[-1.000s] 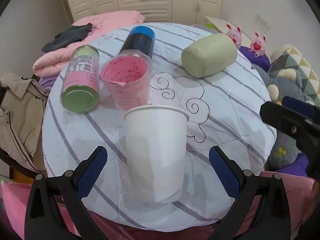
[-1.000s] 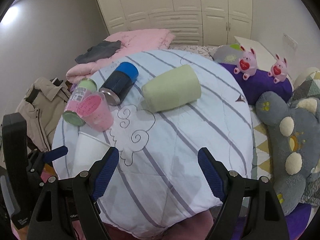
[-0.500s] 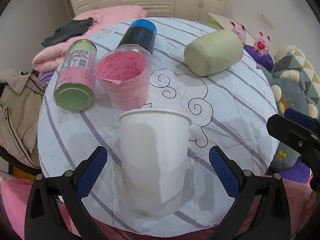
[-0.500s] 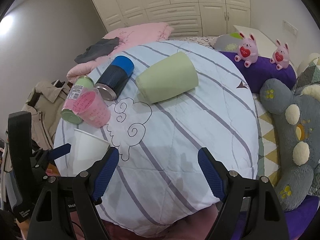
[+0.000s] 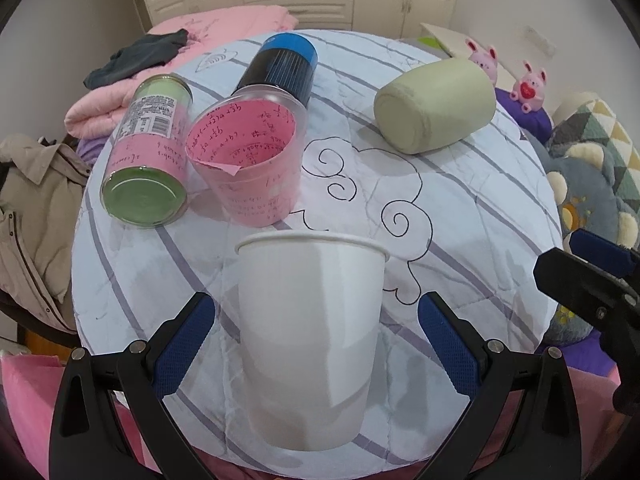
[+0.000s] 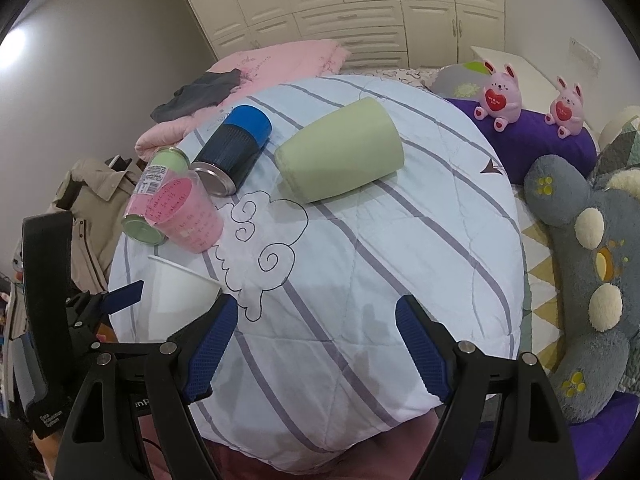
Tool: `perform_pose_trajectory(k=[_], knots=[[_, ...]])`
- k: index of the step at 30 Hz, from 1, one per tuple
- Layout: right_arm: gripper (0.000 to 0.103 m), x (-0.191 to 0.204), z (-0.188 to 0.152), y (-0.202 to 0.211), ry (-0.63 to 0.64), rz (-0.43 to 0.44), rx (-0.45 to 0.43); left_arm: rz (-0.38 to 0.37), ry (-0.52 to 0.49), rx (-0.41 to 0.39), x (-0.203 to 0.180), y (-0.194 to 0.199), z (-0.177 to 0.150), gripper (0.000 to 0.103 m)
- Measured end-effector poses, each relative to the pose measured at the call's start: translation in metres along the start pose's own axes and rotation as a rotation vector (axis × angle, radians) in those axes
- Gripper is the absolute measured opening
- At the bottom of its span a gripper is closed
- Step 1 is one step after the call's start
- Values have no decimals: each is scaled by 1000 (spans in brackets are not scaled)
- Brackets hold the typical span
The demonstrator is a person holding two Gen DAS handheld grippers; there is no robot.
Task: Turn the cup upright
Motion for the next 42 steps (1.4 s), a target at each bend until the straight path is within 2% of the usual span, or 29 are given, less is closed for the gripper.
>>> perform_pose_trajectory(k=[19, 22, 26, 28, 30, 42], knots=[[83, -1, -3, -8, -8, 27, 39, 37, -21, -18, -2, 3, 5, 102], [83, -1, -3, -8, -10, 26, 42, 24, -33, -18, -5, 4, 5, 93], [83, -1, -2, -8, -9, 25, 39, 38, -49, -15, -7, 3, 4, 90], [83, 0, -3, -8, -9, 28, 41, 25, -47, -13, -8, 3, 4, 76], [83, -1, -3, -10, -10, 29, 48, 20, -45, -3, -7, 1, 4, 69], [83, 1, -4, -10, 2, 28, 47, -8, -48, -47, -12, 11, 8, 69]])
Point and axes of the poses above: each gripper's, at about its wrist camera, not at the fingertips, and y roughly against the way its jaws point, x to its left, z to its top, the point moved 10 cm from there along -y, roughly the way its jaws point, and after that the axes turned 8 degrees about x, right-handed, at the moved point
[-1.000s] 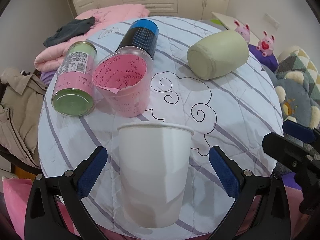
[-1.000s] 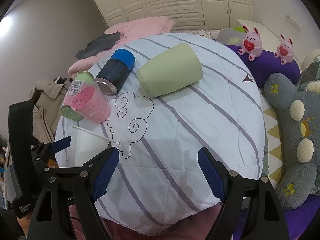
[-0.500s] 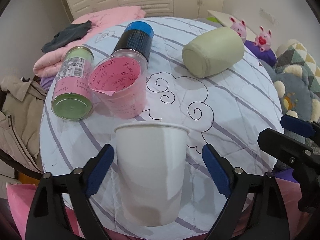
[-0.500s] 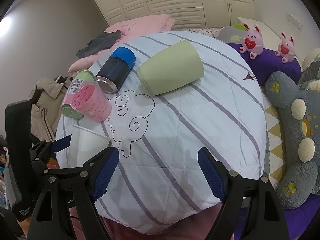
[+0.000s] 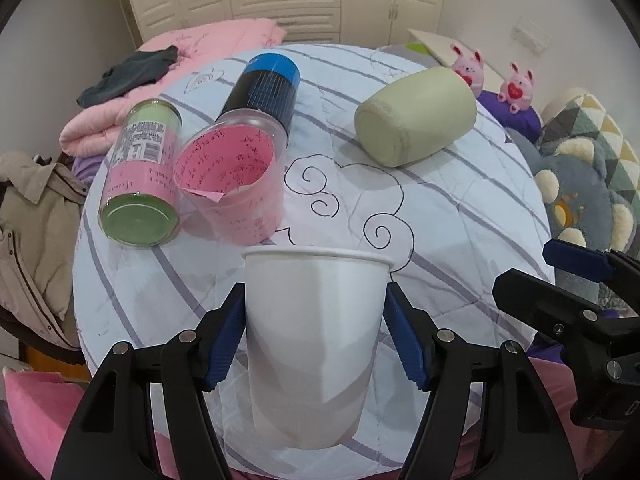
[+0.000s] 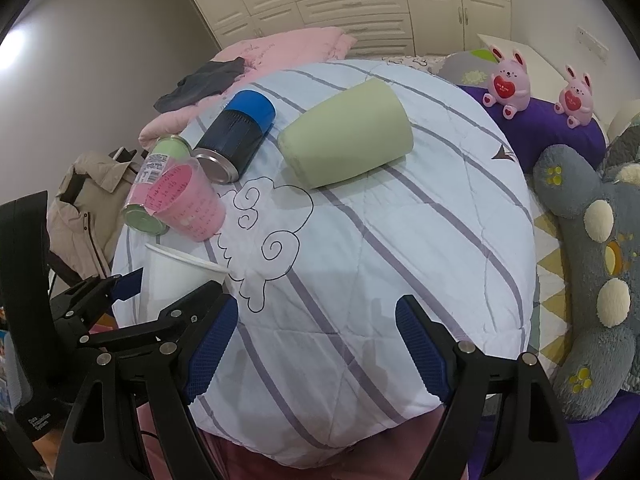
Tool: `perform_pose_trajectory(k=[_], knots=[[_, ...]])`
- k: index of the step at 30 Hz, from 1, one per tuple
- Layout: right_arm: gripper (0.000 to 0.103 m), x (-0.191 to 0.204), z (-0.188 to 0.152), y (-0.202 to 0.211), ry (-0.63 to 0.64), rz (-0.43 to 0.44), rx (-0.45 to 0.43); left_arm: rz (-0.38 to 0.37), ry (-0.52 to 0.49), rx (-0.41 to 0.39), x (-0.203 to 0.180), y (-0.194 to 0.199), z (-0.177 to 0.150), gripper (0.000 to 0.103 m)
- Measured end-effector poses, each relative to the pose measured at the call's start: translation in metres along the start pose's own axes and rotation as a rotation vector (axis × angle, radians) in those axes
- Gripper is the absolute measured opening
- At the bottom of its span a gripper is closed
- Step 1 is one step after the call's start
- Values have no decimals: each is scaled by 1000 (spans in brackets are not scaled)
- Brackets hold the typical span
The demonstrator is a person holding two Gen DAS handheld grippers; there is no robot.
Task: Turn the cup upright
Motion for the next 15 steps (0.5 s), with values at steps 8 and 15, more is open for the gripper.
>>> perform_pose_trajectory(k=[8, 15], knots=[[83, -3, 1, 4, -12, 4, -15, 0, -2, -43, -5, 7, 13, 68], [83, -11, 6, 14, -13, -17, -42, -19, -4, -107, -17, 16, 33, 68]])
Point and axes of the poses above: each gripper's, at about its wrist camera, not at the fingertips, and y roughly against the way its jaws point, x to its left, z to its top, the point moved 10 cm from there along -y, roughly the way its jaws point, and after that the axes turned 8 degrees about x, right-handed, at the moved point
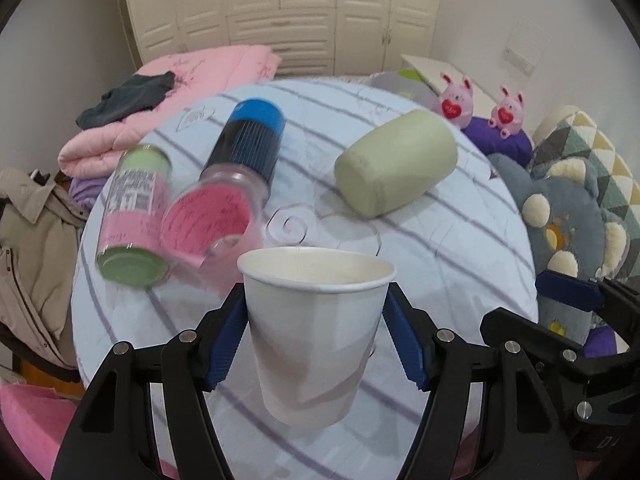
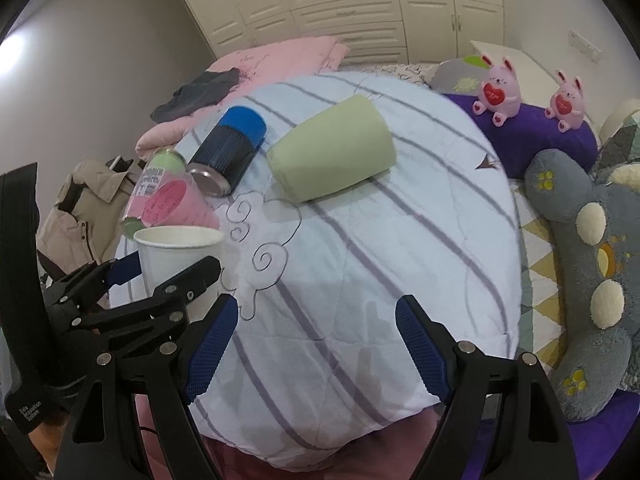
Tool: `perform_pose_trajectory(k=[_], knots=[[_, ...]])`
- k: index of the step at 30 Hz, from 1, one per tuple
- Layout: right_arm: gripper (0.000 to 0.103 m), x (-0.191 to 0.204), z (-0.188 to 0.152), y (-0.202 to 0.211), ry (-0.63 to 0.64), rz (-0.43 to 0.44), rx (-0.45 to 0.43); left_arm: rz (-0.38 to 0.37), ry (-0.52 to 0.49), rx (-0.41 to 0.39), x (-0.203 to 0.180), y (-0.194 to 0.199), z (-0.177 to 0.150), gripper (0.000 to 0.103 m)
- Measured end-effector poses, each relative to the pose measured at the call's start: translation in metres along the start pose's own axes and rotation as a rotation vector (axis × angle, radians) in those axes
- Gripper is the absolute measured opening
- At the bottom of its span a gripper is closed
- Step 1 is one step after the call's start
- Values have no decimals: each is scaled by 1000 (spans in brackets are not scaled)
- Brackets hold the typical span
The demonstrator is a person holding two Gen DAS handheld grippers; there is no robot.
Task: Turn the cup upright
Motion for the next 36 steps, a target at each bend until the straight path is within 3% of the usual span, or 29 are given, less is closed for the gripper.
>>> perform_pose_trajectory(k=[10, 19, 33, 35, 36], knots=[[83, -23, 14, 11, -27, -49, -44, -46, 6, -110, -19, -1, 27, 68], [83, -17, 12, 3, 1, -60, -18, -35, 11, -37, -10, -22, 9, 69], [83, -1, 5, 5, 38, -82, -9, -80, 23, -24, 0, -12, -9, 69], [83, 2, 6, 8, 43, -77, -11, -86, 38, -24, 4, -9, -2, 73], [83, 2, 7, 9, 40, -73, -16, -85, 41, -16, 4, -8, 3, 83]])
Point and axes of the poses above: each gripper's, at about its wrist camera, not at the fingertips, and y roughly against the way its jaws point, x to its left, z to its top, the point moved 10 cm from there along -y, roughly the way its jaws point, and after that the axes turned 8 degrees about x, right-handed, at the moved point
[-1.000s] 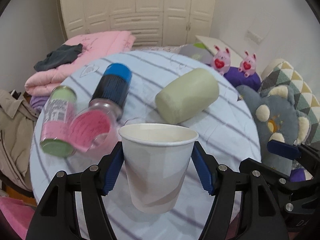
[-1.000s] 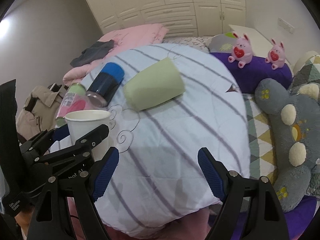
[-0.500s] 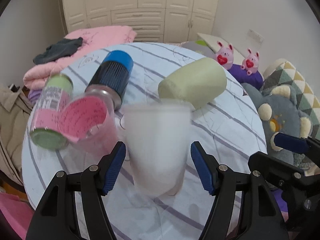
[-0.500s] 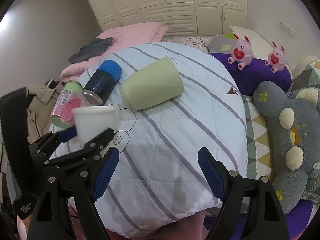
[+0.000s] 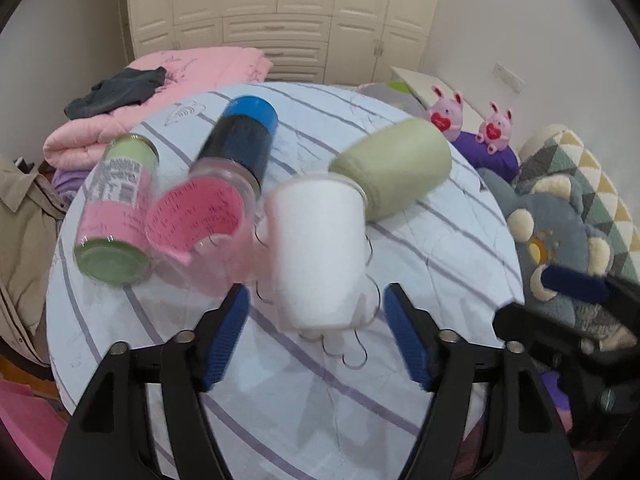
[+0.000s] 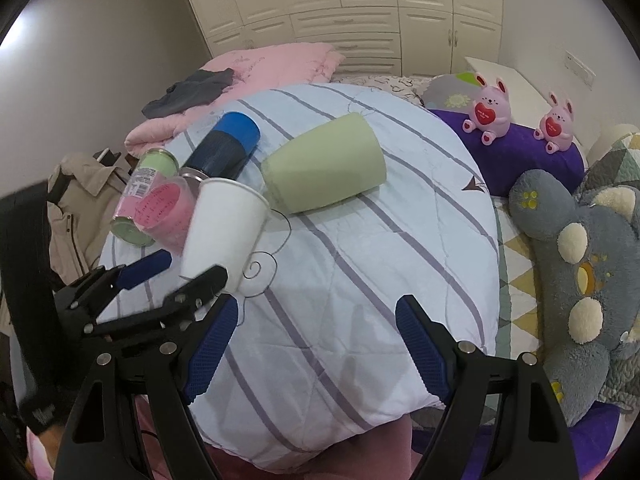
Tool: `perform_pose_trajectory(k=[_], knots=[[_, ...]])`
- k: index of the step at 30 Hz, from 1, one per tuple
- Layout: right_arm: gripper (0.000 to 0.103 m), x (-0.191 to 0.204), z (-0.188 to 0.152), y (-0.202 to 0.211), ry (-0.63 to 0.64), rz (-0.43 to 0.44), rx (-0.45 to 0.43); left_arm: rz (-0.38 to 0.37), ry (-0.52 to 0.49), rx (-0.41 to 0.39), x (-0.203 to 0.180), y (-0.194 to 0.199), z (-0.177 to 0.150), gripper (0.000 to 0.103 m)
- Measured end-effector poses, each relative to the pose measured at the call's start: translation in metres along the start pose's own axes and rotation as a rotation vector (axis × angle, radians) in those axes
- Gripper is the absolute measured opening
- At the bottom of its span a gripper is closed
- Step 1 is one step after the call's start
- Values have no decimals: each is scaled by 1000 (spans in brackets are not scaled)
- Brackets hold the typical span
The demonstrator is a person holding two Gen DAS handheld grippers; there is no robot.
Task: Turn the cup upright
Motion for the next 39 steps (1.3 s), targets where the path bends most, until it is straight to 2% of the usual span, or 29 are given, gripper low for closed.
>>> perform_pose_trajectory(k=[1, 4, 11, 12, 15, 16, 19, 26, 32, 35, 39], knots=[[83, 0, 1, 2, -5, 5, -8, 16, 1, 5, 2, 0, 5, 87], [83, -1, 6, 6, -20, 19, -21, 111, -31, 38, 3, -8, 19, 87], [83, -11, 13, -2, -23, 20, 1, 185, -94, 150, -7, -39, 31, 87], [83, -12, 14, -5, -24, 29, 8, 187, -95, 157, -6, -42, 32, 85], [83, -16, 17, -14, -27, 34, 23, 180, -115, 185, -10, -51, 34, 69], [83, -16, 18, -16, -27, 38, 27, 183, -121, 199, -10, -55, 33, 69], [83, -18, 21, -22, -33, 46, 37, 176, -128, 166, -11, -51, 38, 67], [83, -17, 22, -17, -35, 47, 23, 93, -96, -47, -11, -12, 39, 67], [83, -14, 18, -16, -29, 30, 27, 34, -51, -114, -2, -6, 18, 67], [83, -11, 14, -16, -21, 16, 27, 2, -31, -113, 1, -7, 6, 67], [83, -6, 10, -17, -11, 7, 29, -1, -21, -123, 4, -5, -4, 68]])
Point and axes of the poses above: each gripper's, at about its wrist camera, not at the fingertips, and y roughly against the way its jaws point, x to its left, z to its top, the point moved 10 cm from there along -y, roughly the way its jaws point, and after that the axes turned 8 degrees about x, right-handed, at the moved point
